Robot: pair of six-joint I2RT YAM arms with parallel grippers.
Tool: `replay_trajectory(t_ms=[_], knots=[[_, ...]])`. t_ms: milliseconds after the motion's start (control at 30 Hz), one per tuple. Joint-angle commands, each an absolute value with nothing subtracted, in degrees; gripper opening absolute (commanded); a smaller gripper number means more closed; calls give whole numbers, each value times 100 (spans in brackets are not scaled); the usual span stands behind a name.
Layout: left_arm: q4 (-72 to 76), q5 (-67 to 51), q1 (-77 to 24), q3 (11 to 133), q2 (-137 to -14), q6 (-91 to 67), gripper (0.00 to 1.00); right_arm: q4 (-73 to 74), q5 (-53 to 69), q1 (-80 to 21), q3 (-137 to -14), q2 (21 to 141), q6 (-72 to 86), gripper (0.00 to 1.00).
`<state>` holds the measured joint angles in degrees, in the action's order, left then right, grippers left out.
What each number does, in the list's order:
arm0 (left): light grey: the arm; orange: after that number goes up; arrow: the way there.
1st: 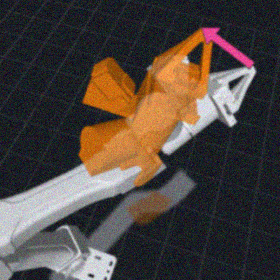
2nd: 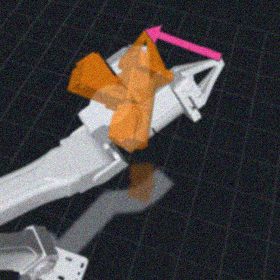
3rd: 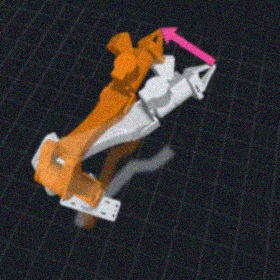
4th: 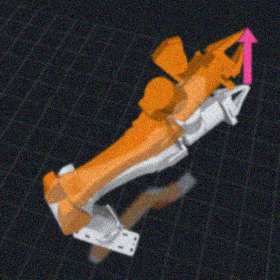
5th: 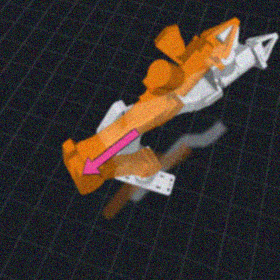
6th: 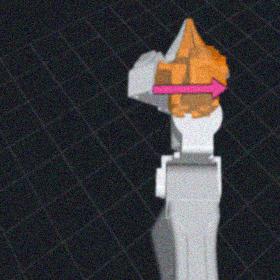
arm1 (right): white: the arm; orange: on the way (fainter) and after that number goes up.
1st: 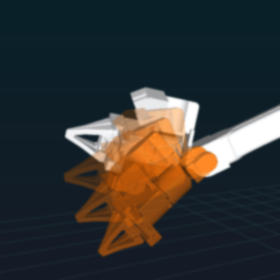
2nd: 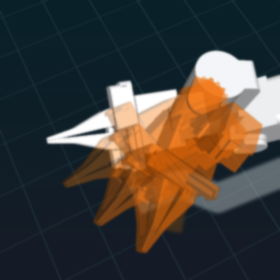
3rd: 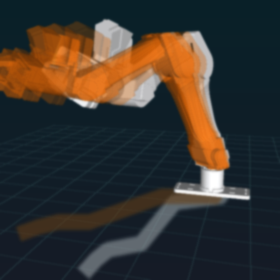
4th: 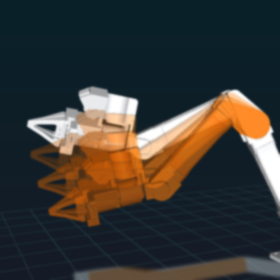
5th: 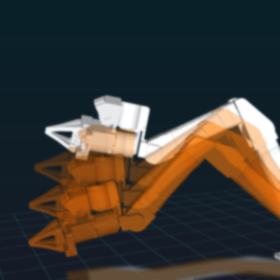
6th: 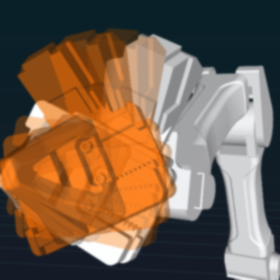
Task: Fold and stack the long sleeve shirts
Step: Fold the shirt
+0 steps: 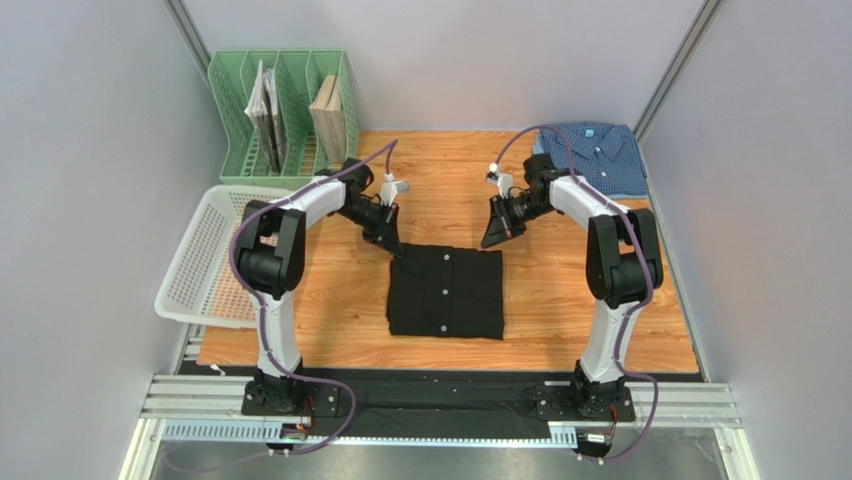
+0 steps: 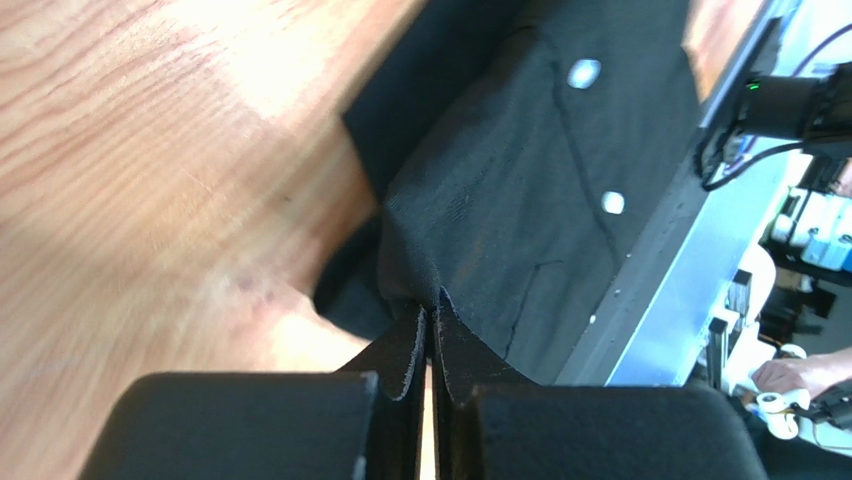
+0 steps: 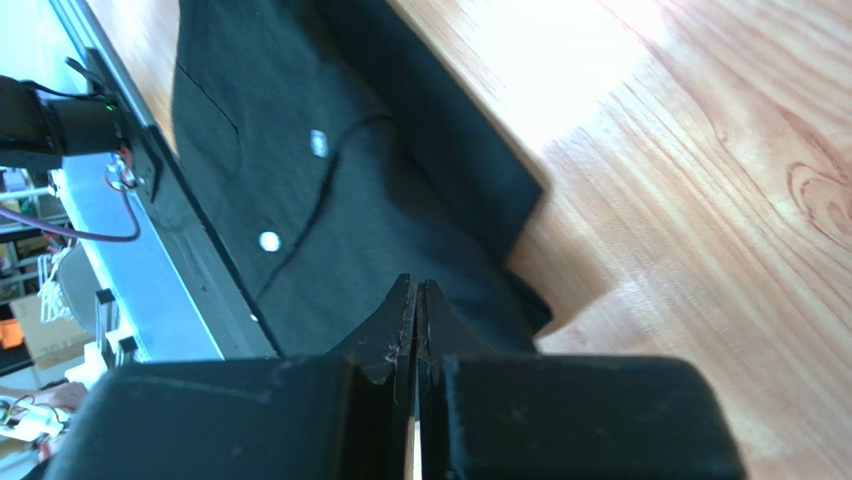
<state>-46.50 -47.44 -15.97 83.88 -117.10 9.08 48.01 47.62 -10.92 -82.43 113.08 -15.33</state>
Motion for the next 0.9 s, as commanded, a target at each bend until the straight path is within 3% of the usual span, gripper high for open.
replay_trajectory(t_ms=[0, 167, 233, 300, 433, 467, 567, 733, 833, 867], knots=[[-4754, -5037, -1389, 8192, -10846, 967, 0, 4404, 4896, -1169, -8244, 10723, -1117, 0], [-4808, -4641, -1283, 8226, -11468, 932, 0, 4139, 4509, -1204, -8358, 11179, -871, 1], [-4773, -4492, -1248, 8279, -11793, 835, 0, 4157, 4422, -1213, -8385, 11346, -835, 21], [-4799, -4273, -1231, 8437, -11987, 852, 0, 4078, 4325, -1204, -8332, 11338, -765, 32], [-4966, -4061, -1195, 8788, -12322, 817, 1, 4244, 4385, -1213, -8472, 11487, -738, 31], [-4975, -4052, -1195, 8867, -12296, 870, 9, 4289, 4429, -1204, -8490, 11531, -747, 30], [-5054, -3868, -1187, 8930, -12094, 1186, 19, 4430, 4587, -1195, -8473, 11566, -712, 30], [-5361, -3823, -1187, 9008, -11953, 1731, 33, 4263, 4728, -1195, -8288, 11593, -581, 51], [-5388, -4059, -1195, 9123, -11674, 2161, 43, 4131, 4781, -1195, -8305, 11663, -467, 49], [-5335, -4191, -1195, 9184, -11576, 2484, 52, 4113, 4833, -1187, -8323, 11750, -414, 47]])
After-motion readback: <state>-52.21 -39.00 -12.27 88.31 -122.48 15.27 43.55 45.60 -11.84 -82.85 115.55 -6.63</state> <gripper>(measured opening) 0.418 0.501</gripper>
